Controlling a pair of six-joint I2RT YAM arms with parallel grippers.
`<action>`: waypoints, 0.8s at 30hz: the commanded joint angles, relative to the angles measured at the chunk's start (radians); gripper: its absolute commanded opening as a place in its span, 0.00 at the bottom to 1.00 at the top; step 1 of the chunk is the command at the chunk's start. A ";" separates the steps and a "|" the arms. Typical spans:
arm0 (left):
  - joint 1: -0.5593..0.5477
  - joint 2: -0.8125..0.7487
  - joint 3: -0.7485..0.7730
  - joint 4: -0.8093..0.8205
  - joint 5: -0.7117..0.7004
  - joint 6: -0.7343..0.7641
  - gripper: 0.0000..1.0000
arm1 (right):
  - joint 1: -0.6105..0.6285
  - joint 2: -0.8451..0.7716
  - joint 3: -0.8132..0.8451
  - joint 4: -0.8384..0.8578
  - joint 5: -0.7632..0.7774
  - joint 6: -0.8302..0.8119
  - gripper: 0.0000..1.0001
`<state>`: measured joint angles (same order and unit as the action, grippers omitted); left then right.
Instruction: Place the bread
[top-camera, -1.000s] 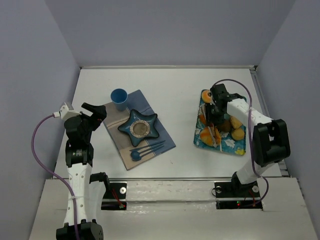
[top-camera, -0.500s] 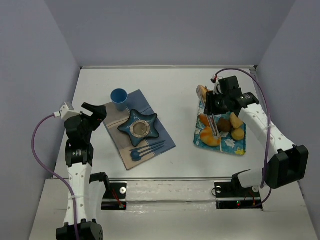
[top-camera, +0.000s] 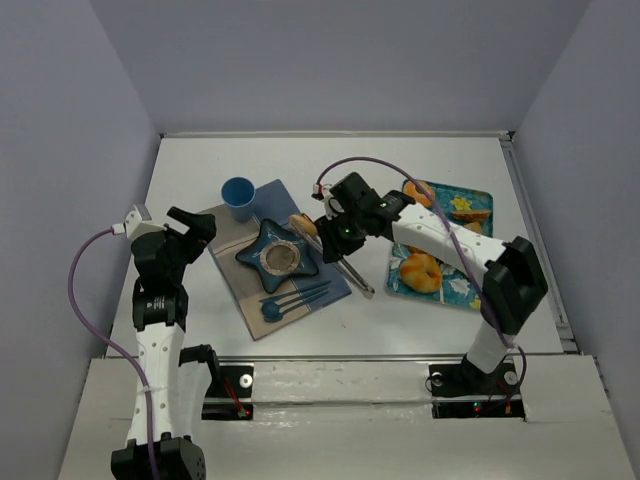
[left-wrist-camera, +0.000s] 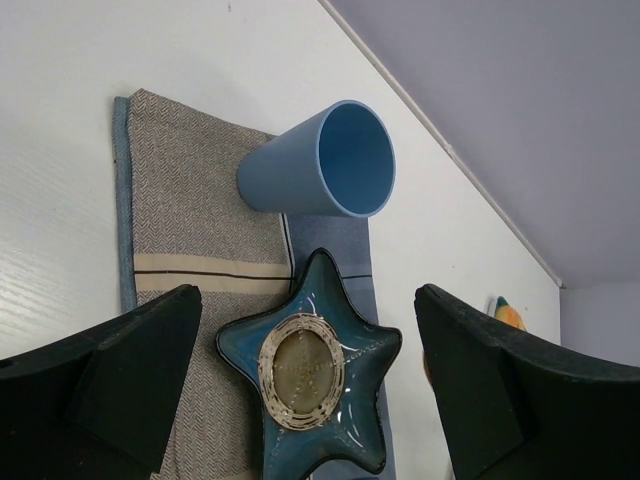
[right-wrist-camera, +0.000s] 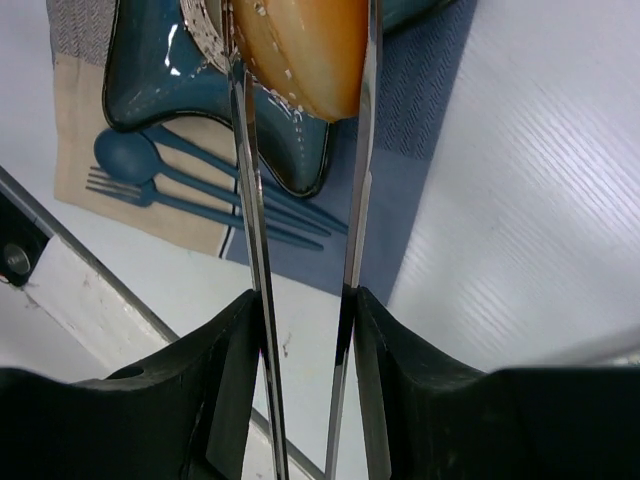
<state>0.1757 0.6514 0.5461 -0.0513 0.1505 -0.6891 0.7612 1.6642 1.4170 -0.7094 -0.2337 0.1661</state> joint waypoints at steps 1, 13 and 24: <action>-0.004 -0.018 -0.005 0.019 0.011 0.002 0.99 | 0.039 0.122 0.135 0.012 0.023 0.026 0.42; -0.004 -0.013 -0.008 0.014 -0.005 0.003 0.99 | 0.098 0.253 0.266 -0.059 0.010 -0.007 0.64; -0.004 -0.013 -0.008 0.014 -0.003 0.003 0.99 | 0.098 0.201 0.269 -0.062 0.095 0.012 0.67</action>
<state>0.1757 0.6460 0.5446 -0.0570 0.1452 -0.6891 0.8524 1.9396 1.6394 -0.7696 -0.1993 0.1726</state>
